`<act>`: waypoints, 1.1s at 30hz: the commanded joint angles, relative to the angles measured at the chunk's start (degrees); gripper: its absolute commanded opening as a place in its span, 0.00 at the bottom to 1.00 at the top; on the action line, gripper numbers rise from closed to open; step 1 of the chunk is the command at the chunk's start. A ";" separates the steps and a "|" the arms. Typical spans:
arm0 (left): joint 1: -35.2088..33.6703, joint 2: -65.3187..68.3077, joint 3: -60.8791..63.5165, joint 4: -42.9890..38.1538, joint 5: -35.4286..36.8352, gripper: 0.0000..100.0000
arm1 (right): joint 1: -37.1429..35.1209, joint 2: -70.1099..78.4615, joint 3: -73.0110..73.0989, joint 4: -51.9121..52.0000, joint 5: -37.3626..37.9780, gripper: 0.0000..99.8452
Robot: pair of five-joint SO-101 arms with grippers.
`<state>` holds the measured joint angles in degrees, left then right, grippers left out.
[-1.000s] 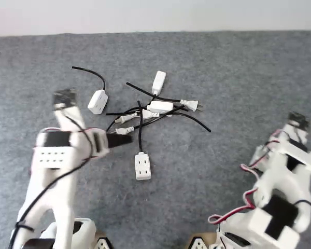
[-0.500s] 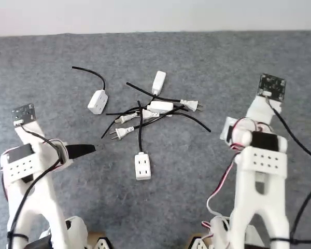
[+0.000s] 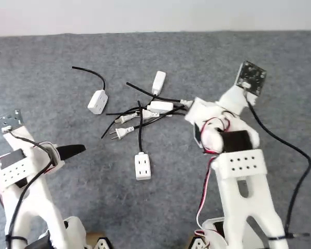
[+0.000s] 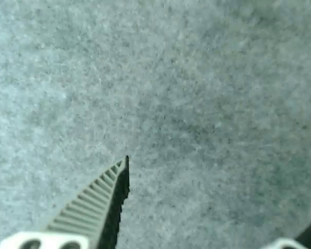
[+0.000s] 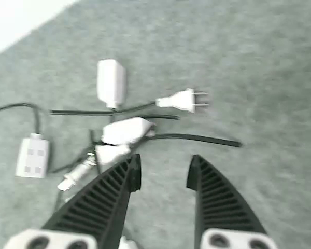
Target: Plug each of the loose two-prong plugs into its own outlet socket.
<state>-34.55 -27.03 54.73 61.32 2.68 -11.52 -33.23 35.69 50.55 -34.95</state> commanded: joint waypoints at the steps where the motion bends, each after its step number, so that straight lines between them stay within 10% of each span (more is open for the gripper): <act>1: -0.35 -0.18 -0.48 -1.14 -0.35 0.52 | -1.54 4.79 -4.22 -6.46 -1.41 0.16; 16: -0.35 -0.09 0.75 -5.10 -0.44 0.52 | 0.04 30.29 -21.27 -11.21 12.22 0.01; 33: 0.09 23.21 -14.37 -0.35 -0.44 0.46 | 2.68 45.49 -27.25 -18.24 52.31 0.01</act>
<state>-34.55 -7.69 46.11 58.68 2.68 -7.47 10.20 15.12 32.70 11.91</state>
